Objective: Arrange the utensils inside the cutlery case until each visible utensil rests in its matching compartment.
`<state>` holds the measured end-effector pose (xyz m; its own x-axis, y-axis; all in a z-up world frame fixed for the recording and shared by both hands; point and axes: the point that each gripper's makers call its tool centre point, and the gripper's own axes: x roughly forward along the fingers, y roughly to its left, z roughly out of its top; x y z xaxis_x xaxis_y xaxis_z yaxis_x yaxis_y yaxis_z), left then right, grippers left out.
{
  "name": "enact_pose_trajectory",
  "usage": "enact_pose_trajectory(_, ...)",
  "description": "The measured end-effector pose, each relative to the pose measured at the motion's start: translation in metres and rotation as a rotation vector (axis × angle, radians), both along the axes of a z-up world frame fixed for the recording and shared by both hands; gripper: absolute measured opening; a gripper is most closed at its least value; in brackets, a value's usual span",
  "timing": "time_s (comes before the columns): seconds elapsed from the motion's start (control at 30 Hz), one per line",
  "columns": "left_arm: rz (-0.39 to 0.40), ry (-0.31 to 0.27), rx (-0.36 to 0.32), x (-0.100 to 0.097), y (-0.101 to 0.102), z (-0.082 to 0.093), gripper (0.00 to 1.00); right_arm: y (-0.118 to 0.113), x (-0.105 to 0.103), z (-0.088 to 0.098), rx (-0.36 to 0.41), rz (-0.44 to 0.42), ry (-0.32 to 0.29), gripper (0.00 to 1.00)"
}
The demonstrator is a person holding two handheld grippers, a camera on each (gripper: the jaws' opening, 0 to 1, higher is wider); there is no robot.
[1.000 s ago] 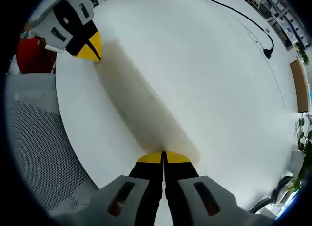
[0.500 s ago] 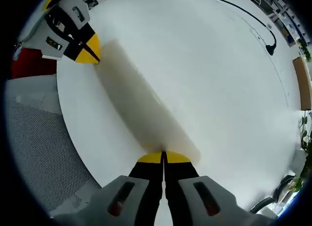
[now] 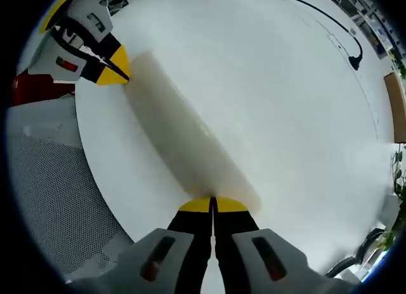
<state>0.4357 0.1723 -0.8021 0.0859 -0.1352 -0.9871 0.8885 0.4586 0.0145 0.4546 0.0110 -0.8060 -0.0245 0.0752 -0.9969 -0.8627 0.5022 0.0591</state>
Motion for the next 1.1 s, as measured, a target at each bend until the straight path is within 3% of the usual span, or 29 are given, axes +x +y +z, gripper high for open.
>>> enact_pose_trajectory(0.17, 0.037, 0.005, -0.017, 0.0020, 0.0017, 0.0002, 0.00, 0.0002, -0.0004, 0.0002, -0.008, -0.001, -0.007, 0.00)
enact_pose_trajectory(0.67, 0.025, 0.008, -0.033, 0.0022, 0.0011, -0.0001, 0.00, 0.0002, -0.0002, 0.0001, -0.027, 0.014, -0.024, 0.00)
enact_pose_trajectory(0.73, -0.023, 0.010, -0.042, 0.0012, 0.0004, 0.0001, 0.00, 0.0002, 0.0000, 0.0000, -0.030, 0.013, -0.026, 0.00)
enact_pose_trajectory(0.83, 0.026, 0.032, -0.053, 0.0023, 0.0011, -0.0003, 0.00, -0.0002, 0.0001, 0.0003, -0.024, -0.008, -0.019, 0.00)
enact_pose_trajectory(1.1, 0.051, 0.051, -0.087, 0.0026, 0.0018, -0.0002, 0.01, -0.0002, -0.0011, 0.0007, -0.007, -0.015, -0.023, 0.00)
